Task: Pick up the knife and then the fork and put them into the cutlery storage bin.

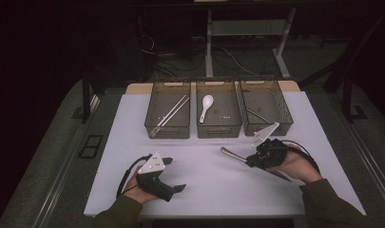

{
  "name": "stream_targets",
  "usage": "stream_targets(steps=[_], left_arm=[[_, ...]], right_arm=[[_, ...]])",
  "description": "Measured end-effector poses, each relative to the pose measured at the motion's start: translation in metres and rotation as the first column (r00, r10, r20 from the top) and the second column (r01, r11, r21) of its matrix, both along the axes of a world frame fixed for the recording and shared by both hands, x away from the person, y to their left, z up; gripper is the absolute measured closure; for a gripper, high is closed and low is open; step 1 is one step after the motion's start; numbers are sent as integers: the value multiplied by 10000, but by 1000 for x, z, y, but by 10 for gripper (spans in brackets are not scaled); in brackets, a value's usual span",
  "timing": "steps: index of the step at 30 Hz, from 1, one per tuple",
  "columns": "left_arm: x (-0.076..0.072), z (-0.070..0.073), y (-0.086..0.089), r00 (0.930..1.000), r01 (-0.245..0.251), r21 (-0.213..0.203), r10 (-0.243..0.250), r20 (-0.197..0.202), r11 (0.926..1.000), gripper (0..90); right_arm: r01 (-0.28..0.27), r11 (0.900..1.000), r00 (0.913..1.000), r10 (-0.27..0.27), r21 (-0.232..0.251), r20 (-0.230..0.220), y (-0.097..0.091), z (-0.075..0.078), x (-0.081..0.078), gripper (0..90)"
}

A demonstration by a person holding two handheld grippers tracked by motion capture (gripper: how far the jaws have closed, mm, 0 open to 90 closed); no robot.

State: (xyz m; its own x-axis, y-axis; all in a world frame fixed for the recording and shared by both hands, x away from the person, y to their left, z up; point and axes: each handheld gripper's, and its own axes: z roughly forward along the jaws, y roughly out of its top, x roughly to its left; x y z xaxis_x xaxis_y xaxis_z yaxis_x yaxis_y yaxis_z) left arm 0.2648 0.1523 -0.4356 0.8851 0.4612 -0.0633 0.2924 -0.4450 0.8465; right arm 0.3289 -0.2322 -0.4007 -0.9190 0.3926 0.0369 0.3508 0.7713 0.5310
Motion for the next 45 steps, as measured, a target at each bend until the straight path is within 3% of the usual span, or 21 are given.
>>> stream_targets(steps=[6,10,14,21,33,45], left_arm=[[0,0,0,10000,-10,-19,10,-14,10000,0],[1,0,0,10000,0,14,0,-26,10000,0],[1,0,0,10000,-30,5,30,-53,10000,0],[1,-1,0,10000,-65,-11,65,-66,10000,0],[1,0,1,10000,-61,-32,61,-36,10000,0],[1,0,1,10000,-37,-87,36,-27,10000,0]], right_arm=[[1053,9901,9944,-1060,929,27,-15,12,2,794],[1836,9709,9821,-1880,1535,145,-26,21,5,794],[2211,9593,9730,-2293,1755,274,-35,29,8,794],[2916,9269,9507,-3081,2363,356,-49,47,22,794],[3470,9013,9266,-3722,2592,538,-57,65,45,794],[4262,8580,8788,-4679,2866,937,-63,75,72,793]])
